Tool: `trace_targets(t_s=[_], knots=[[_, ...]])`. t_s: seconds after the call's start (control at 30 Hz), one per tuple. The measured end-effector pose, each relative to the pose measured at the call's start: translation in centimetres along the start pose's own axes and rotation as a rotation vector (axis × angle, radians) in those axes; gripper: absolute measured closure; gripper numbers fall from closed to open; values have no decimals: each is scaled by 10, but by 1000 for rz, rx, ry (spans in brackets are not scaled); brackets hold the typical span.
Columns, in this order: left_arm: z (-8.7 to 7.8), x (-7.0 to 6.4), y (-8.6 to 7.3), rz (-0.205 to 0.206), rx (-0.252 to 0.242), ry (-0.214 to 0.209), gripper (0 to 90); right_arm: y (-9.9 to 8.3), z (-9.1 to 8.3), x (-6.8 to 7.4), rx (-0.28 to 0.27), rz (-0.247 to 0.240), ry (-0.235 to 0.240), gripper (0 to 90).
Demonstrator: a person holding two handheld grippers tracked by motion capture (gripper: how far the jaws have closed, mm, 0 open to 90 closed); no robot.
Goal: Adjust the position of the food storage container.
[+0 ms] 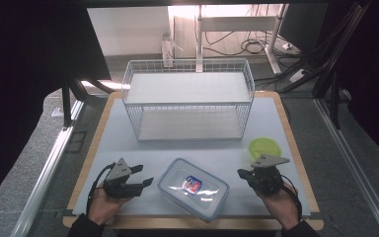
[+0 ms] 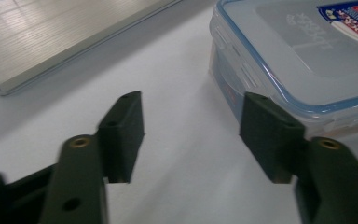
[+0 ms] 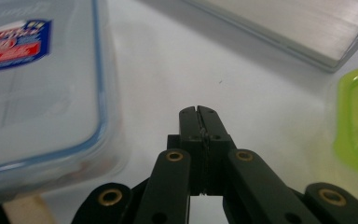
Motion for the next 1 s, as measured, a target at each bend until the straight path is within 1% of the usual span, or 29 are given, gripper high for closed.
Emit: trace_targets(t_s=[0.03, 0.07, 0.1, 0.13, 0.17, 0.2, 0.23, 0.27, 0.3, 0.33, 0.37, 0.43, 0.47, 0.53, 0.57, 0.6, 0.63, 0.67, 0.7, 0.73, 0.77, 0.8, 0.83, 0.9, 0.93, 1.0], knots=[[0, 0, 0, 0, 0, 0, 442, 0, 0, 0, 0, 0, 0, 900], [1, -1, 1, 5, 3, -4, 442, -3, -1, 5, 2, -2, 1, 900], [2, -2, 2, 7, 5, -11, 478, -7, -2, 11, 2, -2, 12, 900], [2, -3, 3, 10, 8, -17, 554, -13, -3, 20, 3, -9, 27, 896], [3, -4, 3, 12, 10, -23, 554, -13, -3, 20, 3, -9, 27, 896], [3, -5, 4, 16, 15, -33, 586, -15, -3, 23, 5, -12, 32, 882], [4, -6, 4, 21, 22, -32, 674, -22, -3, 32, 23, -18, 39, 863], [5, -6, 5, 26, 29, -27, 674, -22, -3, 32, 23, -18, 39, 863], [6, -6, 5, 33, 41, -30, 748, -27, -1, 38, 41, -16, 54, 874], [8, -7, 5, 36, 49, -33, 784, -30, 1, 41, 53, -14, 62, 894], [11, -7, 6, 43, 75, -41, 814, -32, 2, 45, 65, -15, 73, 900], [12, -7, 7, 40, 81, -49, 857, -35, 5, 53, 90, -16, 99, 900], [14, -8, 8, 36, 92, -72, 875, -36, 7, 57, 105, -18, 114, 900], [15, -9, 8, 36, 99, -80, 897, -36, 11, 63, 126, -22, 144, 900], [17, -11, 9, 42, 114, -105, 899, -35, 13, 65, 128, -25, 152, 900], [17, -14, 9, 44, 119, -114, 899, -34, 13, 66, 127, -25, 160, 900], [18, -15, 10, 46, 122, -114, 899, -33, 13, 66, 128, -23, 155, 900], [19, -17, 11, 42, 127, -100, 900, -32, 12, 65, 119, -21, 152, 900], [19, -17, 12, 39, 129, -96, 900, -31, 11, 63, 111, -9, 155, 900], [19, -16, 12, 31, 127, -103, 900, -30, 11, 61, 111, 3, 157, 900], [19, -16, 12, 22, 127, -109, 900, -29, 12, 59, 113, 8, 158, 900], [19, -16, 12, 22, 127, -109, 900, -29, 12, 59, 113, 8, 158, 900], [20, -16, 12, 20, 135, -115, 900, -27, 15, 54, 120, 16, 153, 900], [20, -16, 12, 18, 138, -112, 900, -25, 20, 51, 132, 18, 144, 900], [21, -17, 11, 17, 150, -104, 900, -23, 22, 49, 133, 19, 141, 900], [22, -18, 11, 14, 157, -108, 900, -21, 23, 48, 131, 21, 138, 900]])
Point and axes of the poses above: each handheld gripper's, and its own axes: z roughly forward along the jaws, y roughly out of its top, x roughly to its left, the point moved 3 cm from there along z, roughly forward along the jaws, and after that the axes turned 15 degrees about x, right-handed, at the moved point
